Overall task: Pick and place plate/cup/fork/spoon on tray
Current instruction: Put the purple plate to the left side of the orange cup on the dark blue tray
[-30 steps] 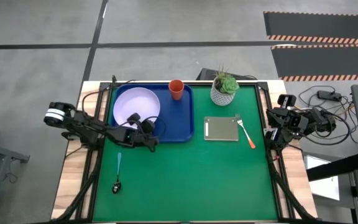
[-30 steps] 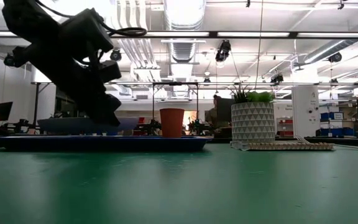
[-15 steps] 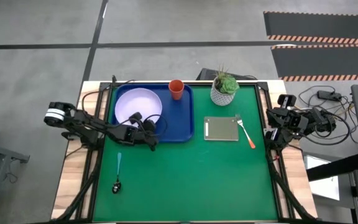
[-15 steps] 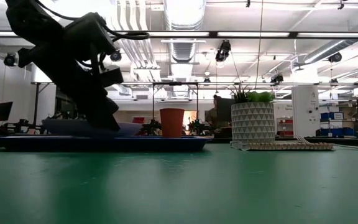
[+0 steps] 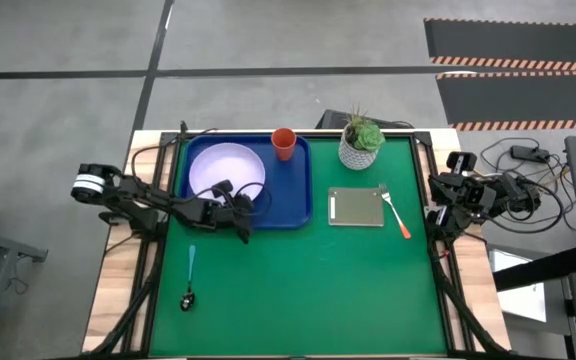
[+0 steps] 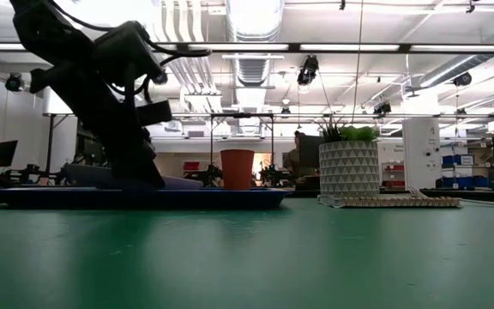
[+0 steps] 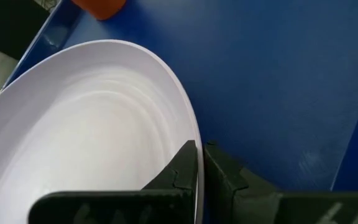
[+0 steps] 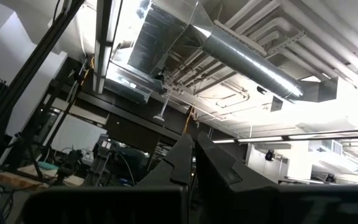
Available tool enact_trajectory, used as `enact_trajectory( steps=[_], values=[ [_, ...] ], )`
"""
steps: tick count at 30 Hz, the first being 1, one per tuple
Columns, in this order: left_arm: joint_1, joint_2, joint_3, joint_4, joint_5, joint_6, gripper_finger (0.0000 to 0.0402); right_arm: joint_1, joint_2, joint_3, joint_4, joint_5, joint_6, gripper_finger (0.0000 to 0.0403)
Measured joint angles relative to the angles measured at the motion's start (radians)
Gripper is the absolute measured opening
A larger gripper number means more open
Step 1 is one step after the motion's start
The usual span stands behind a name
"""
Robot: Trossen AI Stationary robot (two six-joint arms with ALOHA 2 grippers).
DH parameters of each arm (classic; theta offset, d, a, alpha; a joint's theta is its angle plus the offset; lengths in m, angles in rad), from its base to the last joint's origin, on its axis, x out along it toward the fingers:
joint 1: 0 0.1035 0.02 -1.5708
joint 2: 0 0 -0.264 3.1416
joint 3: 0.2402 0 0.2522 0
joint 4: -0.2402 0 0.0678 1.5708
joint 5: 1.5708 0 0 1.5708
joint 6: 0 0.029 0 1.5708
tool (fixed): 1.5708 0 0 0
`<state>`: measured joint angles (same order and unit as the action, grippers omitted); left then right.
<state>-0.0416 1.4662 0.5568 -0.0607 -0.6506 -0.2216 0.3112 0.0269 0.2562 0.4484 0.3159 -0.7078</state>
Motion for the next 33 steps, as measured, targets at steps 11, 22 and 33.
enact_trajectory(
  steps=[11,22,33],
  values=[
    [0.023,0.0,-0.001,0.001,0.014,0.0,0.0,0.0,0.0,0.0,0.0,0.0,-0.002,0.0009],
    [0.035,0.0,-0.001,0.088,0.022,-0.008,0.0,0.0,0.0,0.0,0.0,0.0,-0.003,0.0009],
    [0.064,0.0,-0.009,0.102,0.02,-0.061,0.0,0.0,0.0,0.0,0.0,0.0,-0.003,0.0009]
  ],
)
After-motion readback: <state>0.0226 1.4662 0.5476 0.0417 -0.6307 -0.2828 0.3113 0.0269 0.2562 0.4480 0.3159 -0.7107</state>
